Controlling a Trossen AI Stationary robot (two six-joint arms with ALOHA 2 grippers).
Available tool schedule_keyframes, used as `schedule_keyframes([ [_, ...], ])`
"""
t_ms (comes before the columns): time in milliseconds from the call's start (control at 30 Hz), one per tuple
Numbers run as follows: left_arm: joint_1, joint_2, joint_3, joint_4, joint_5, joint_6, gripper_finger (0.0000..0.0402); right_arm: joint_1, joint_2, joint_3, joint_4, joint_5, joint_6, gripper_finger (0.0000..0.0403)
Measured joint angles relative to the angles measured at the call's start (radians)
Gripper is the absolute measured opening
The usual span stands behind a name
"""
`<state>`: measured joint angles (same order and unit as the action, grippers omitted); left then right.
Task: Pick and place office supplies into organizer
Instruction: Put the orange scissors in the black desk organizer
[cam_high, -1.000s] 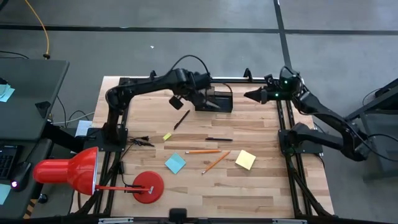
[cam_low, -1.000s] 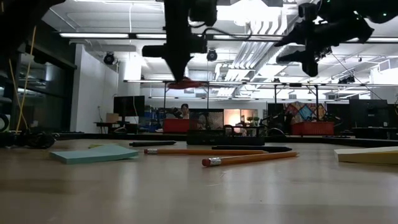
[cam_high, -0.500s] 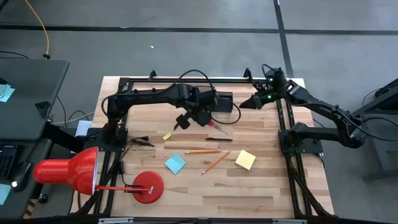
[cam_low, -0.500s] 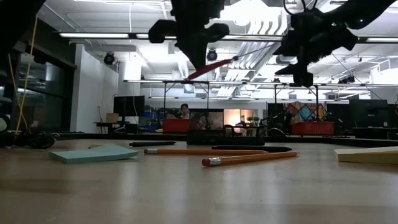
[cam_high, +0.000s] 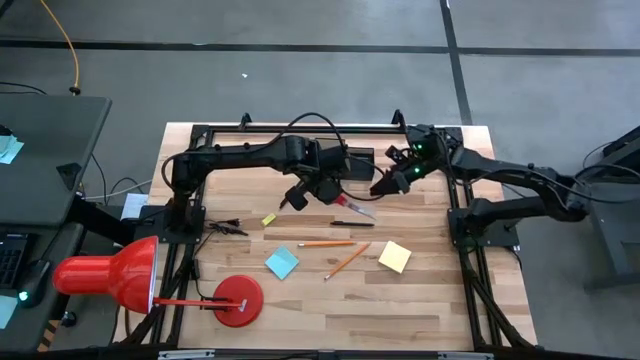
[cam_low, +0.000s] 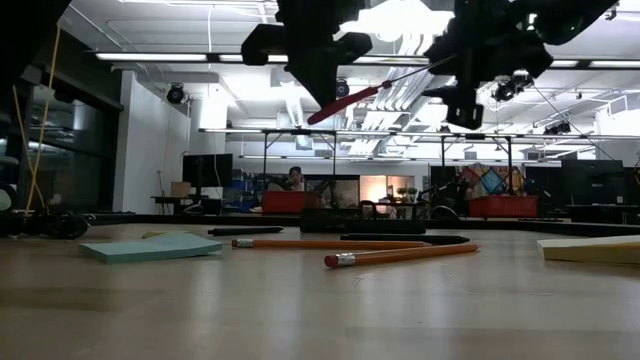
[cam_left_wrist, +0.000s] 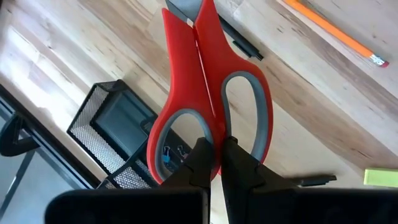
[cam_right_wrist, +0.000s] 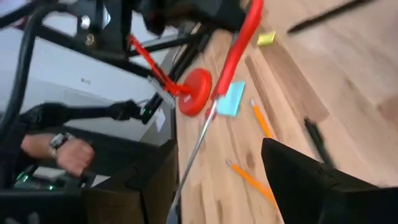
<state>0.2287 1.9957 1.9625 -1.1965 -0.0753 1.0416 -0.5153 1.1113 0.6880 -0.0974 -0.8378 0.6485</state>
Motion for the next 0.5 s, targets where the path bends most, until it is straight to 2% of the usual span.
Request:
schedule_keyframes([
  [233,-0.001,0.0,0.0,0.022,0.016,-0.002,0.0001,0.056,0.103,0.0,0.057,0.026,0.029,0.0225],
  [500,0.0,0.0,0.0,0.021,0.034,-0.003,0.0001,0.1,0.192,0.0,0.235,0.027,0.114,0.0224],
])
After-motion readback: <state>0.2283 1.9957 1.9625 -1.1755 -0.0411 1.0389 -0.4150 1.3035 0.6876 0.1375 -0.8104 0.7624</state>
